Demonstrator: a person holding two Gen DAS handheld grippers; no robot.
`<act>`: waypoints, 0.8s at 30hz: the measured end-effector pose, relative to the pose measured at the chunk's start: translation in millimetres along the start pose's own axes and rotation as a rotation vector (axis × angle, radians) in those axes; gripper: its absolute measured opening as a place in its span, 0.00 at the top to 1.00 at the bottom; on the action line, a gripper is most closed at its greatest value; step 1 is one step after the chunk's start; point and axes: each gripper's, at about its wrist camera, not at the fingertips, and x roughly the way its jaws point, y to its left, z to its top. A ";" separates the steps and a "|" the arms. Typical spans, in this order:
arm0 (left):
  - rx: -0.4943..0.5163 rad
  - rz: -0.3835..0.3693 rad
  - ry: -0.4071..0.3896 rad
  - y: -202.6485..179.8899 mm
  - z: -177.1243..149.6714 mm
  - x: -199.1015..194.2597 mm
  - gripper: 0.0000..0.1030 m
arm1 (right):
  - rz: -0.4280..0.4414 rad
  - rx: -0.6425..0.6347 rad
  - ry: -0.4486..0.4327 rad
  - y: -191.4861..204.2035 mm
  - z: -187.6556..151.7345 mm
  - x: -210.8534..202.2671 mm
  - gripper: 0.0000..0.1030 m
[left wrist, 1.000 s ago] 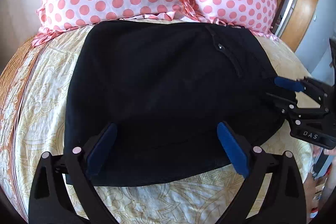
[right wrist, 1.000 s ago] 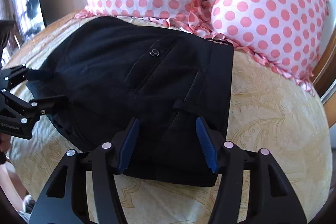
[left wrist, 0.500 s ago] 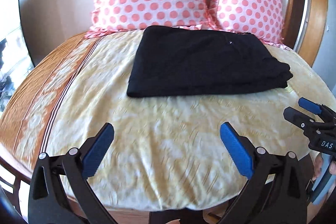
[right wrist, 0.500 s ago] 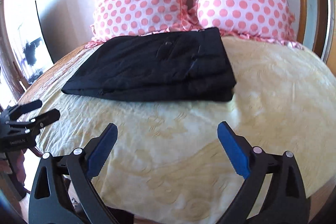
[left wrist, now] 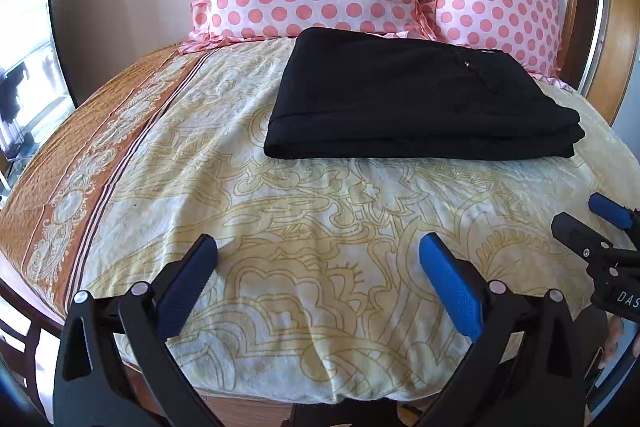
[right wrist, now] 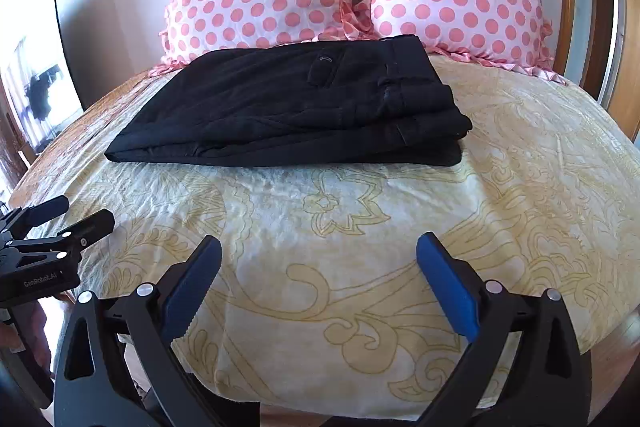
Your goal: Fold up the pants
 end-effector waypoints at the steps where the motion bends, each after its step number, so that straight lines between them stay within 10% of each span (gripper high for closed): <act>1: 0.004 -0.001 -0.002 -0.5 -0.2 0.1 0.02 | -0.002 -0.002 -0.003 1.3 -0.3 -0.1 0.03; 24: 0.007 -0.003 -0.055 2.4 -5.5 -1.3 0.02 | -0.039 -0.042 -0.032 8.5 -5.0 3.8 0.01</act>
